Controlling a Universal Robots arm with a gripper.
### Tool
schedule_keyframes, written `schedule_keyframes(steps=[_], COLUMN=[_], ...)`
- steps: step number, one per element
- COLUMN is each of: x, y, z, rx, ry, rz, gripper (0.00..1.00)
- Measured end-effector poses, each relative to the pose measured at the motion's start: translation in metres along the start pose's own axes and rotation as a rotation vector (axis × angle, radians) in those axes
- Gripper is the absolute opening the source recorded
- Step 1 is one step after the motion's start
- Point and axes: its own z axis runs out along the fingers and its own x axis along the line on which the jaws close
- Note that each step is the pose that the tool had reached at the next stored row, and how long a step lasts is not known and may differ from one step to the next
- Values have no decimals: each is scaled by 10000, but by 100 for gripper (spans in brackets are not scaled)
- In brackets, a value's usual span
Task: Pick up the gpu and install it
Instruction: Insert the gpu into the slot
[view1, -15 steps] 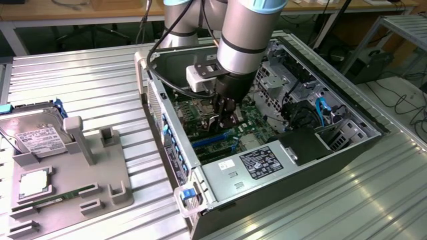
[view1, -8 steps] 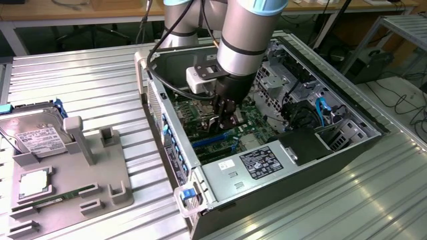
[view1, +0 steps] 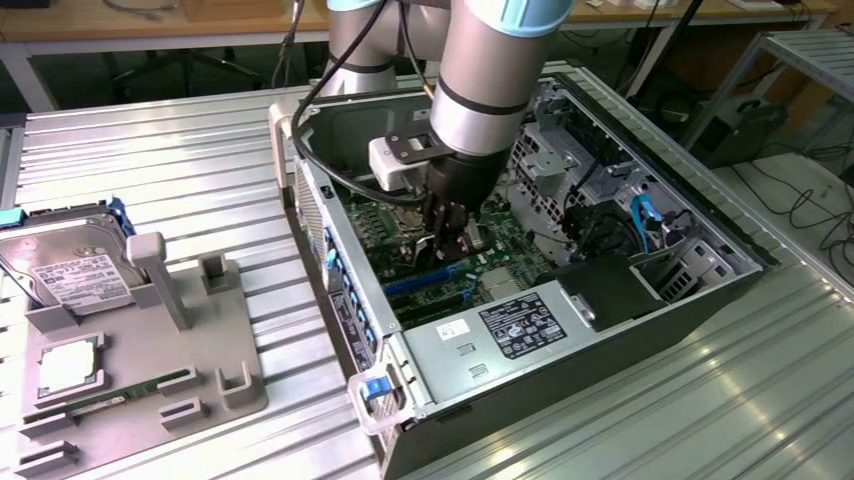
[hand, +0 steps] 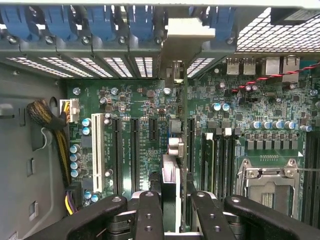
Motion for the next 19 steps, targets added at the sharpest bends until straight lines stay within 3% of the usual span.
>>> schedule_keyframes(steps=[19], x=[-16], y=[19], z=[124], rx=[-17], ry=[2], rz=[1], gripper=[27])
